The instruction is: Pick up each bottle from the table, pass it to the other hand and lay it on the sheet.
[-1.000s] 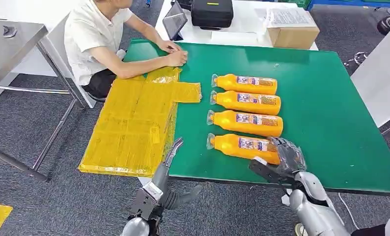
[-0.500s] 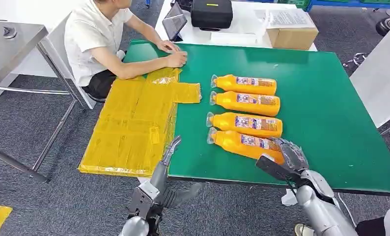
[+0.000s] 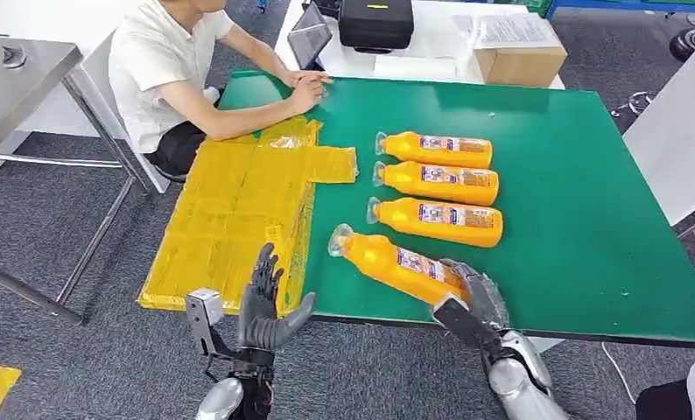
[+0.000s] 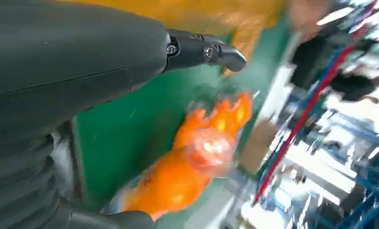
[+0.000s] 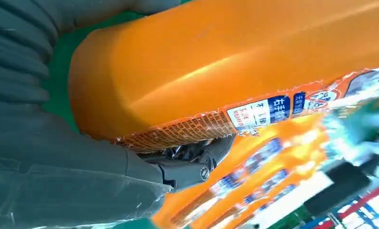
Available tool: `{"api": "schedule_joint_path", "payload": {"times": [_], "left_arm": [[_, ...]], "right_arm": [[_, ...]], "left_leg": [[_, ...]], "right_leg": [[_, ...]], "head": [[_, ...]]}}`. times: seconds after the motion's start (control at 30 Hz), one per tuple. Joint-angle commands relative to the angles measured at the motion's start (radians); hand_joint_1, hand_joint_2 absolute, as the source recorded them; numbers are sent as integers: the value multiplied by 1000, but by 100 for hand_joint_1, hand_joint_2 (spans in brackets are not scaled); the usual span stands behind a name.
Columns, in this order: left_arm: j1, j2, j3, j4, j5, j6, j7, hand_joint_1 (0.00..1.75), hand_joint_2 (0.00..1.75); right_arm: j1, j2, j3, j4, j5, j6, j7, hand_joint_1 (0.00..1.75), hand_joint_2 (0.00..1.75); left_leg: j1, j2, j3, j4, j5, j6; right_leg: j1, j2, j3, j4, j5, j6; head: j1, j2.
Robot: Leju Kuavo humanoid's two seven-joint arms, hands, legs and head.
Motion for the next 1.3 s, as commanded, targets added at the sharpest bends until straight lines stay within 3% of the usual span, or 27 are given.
{"api": "schedule_joint_path", "payload": {"times": [0.03, 0.17, 0.33, 0.5, 0.53, 0.67, 0.8, 1.03, 1.1, 1.13, 1.17, 1.3], "left_arm": [[-41, 44, -38, 160, 75, -127, 69, 0, 175], [-72, 65, -125, 210, 37, -268, 53, 0, 175], [-91, 57, -124, 219, -22, -310, 21, 0, 175], [-88, 55, -113, 199, -32, -308, 25, 0, 175], [-87, 55, -114, 196, -40, -308, 22, 0, 175], [-91, 46, -95, 186, -63, -293, 12, 0, 175], [-109, 15, -39, 157, -41, -231, 12, 0, 175], [-110, -1, 12, 101, 26, -151, -12, 0, 175], [-125, -4, 4, 104, -21, -81, -68, 0, 175], [-129, -7, 2, 106, -22, -74, -67, 0, 175], [-136, -10, -1, 109, -2, -89, -58, 0, 175], [-135, -12, -6, 101, 63, -164, -31, 0, 175]], "right_arm": [[-12, 69, 15, -73, -79, 50, -37, 155, 175], [-25, 112, 93, -76, -96, 102, -43, 155, 175], [-34, 152, 197, -32, -113, 133, -54, 148, 175], [-34, 153, 213, -8, -120, 135, -59, 148, 175], [-36, 148, 218, -6, -120, 139, -60, 161, 175], [-33, 156, 249, 33, -108, 148, -56, 173, 175], [-32, 180, 343, 85, -39, 116, -85, 173, 175], [-8, 172, 401, 87, -69, 121, -82, 168, 175], [-7, 178, 406, 110, -71, 107, -87, 171, 175], [-8, 180, 407, 114, -71, 107, -88, 169, 175], [-13, 185, 412, 127, -84, 113, -99, 168, 175], [-29, 194, 413, 151, -99, 117, -106, 168, 175]], "left_leg": [[0, 2, 2, -2, -1, -1], [0, 0, 0, -1, -1, -2], [0, 1, 0, -2, -1, -2], [1, -1, -2, -1, -1, -1], [1, -1, 0, -1, -1, -2], [0, 0, 0, -1, -1, -1], [0, -1, -2, -1, -1, -2], [1, -4, -1, 0, -1, -2], [1, -2, 1, 0, -3, -2], [2, -2, 6, -1, -5, -3], [1, -4, -1, -1, -1, -1], [1, -4, -2, -1, -1, -2]], "right_leg": [[0, 2, 1, -1, -1, -1], [0, 1, 0, -1, -1, -1], [0, 3, -1, -1, -1, -2], [1, 1, -3, -1, -1, -1], [1, 1, -1, -1, -1, -2], [0, 1, -1, -1, -1, -2], [0, 0, -2, -1, -1, -2], [1, -2, -1, 0, -2, -2], [1, 0, 1, -1, -3, -2], [2, 0, 5, -1, -5, -3], [1, -2, -1, -1, -2, -2], [1, -3, -2, -1, -2, -2]], "head": [[0, 0], [0, 0], [0, 0], [0, 0], [0, 0], [0, 0], [0, 0], [0, 0], [0, 0], [0, 0], [0, 0], [0, 0]]}}
